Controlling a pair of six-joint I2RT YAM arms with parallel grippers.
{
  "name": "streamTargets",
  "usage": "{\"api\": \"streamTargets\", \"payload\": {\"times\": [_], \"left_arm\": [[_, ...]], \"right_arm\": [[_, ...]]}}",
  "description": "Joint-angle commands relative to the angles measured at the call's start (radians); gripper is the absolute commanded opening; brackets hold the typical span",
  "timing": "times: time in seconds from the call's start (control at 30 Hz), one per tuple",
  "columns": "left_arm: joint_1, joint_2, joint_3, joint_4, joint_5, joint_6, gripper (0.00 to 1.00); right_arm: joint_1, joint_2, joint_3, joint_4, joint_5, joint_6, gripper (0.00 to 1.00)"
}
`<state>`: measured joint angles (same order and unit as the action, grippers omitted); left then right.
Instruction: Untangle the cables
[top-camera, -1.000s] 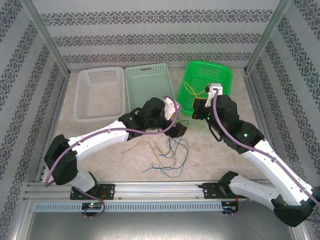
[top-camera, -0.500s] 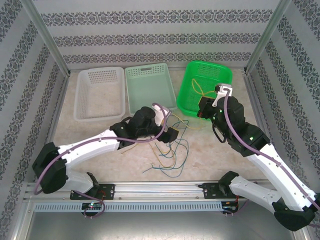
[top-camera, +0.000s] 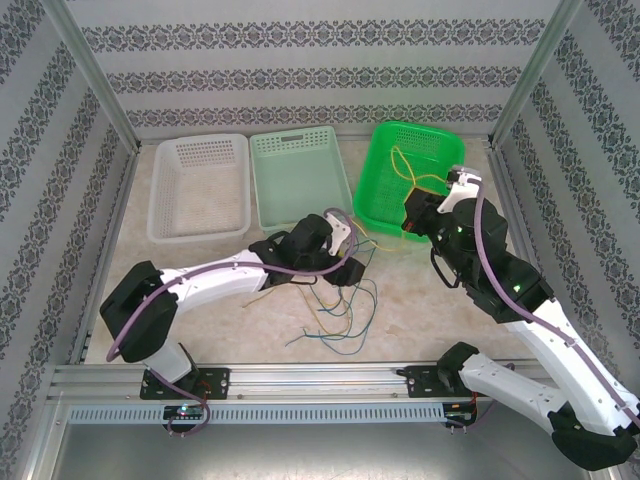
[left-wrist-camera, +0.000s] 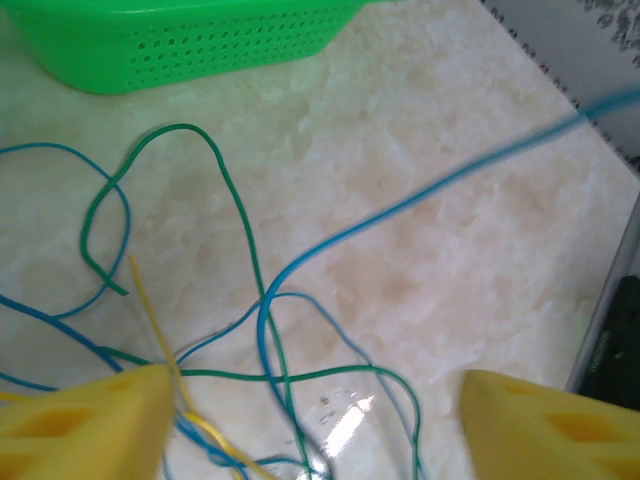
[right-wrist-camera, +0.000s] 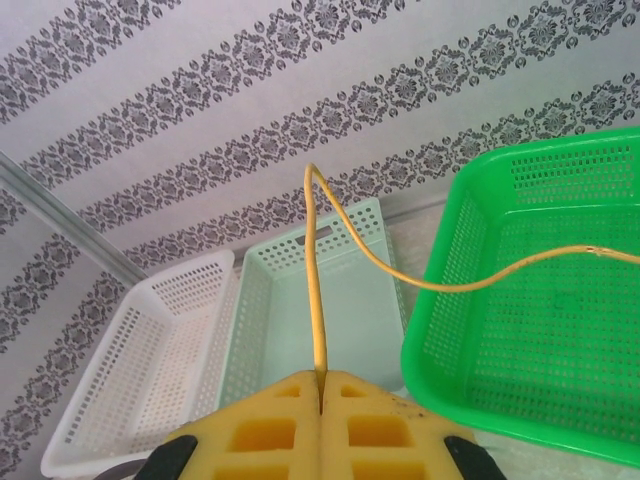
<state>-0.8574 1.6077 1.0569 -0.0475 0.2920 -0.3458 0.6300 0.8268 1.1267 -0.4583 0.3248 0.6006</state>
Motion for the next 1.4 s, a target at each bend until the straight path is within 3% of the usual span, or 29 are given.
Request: {"api": "streamTargets", "payload": {"times": [0.0,0.07,0.13,0.37,0.6,0.73,0.8,0.93,1.1,1.13,1.2,1.3,1.37], "left_arm": [[-0.011,0.033,0.037,0.003,0.013,-0.005,0.32],[-0.011,0.03,0.028,-0.023,-0.014,0.003,0.14],[-0.01,0.012,0.008,-0.036,-0.034,0.017,0.07],[0.006,-0.048,-0.025,-0.073,-0.119,0.057,0.0],[0.03,-0.07,-0.013,-0.115,-0.166,0.058,0.0],[0.035,-0.099,-0.019,-0.115,-0.168,0.056,0.01],[0.035,-0.109,-0.012,-0.11,-0.154,0.055,0.07],[0.035,-0.105,0.018,-0.142,-0.197,0.056,0.3],[0.035,-0.088,0.023,-0.178,-0.198,0.059,0.37],[0.035,-0.089,0.021,-0.178,-0.201,0.055,0.44],[0.035,-0.088,0.016,-0.181,-0.219,0.039,0.73],[0.035,-0.1,0.015,-0.187,-0.252,0.029,0.85],[0.035,-0.12,0.012,-0.192,-0.275,0.03,0.87]], "right_arm": [[-0.008,-0.014,0.014,0.035,0.015,0.01,0.0],[-0.016,-0.027,0.034,0.02,0.043,-0.014,0.0],[-0.035,-0.043,0.059,-0.007,0.075,-0.04,0.0],[-0.117,-0.121,0.107,-0.017,0.15,-0.091,0.0],[-0.133,-0.129,0.157,-0.046,0.207,-0.157,0.0],[-0.133,-0.12,0.136,-0.06,0.179,-0.146,0.0],[-0.133,-0.099,0.105,-0.065,0.114,-0.132,0.0],[-0.133,-0.066,0.037,-0.051,-0.001,-0.101,0.0],[-0.133,-0.062,-0.036,-0.014,-0.058,-0.092,0.0],[-0.133,-0.063,-0.047,-0.006,-0.07,-0.096,0.0],[-0.133,-0.065,-0.064,0.0,-0.083,-0.108,0.0],[-0.135,-0.065,-0.083,-0.005,-0.081,-0.116,0.0],[-0.135,-0.065,-0.095,-0.002,-0.085,-0.115,0.0]]}}
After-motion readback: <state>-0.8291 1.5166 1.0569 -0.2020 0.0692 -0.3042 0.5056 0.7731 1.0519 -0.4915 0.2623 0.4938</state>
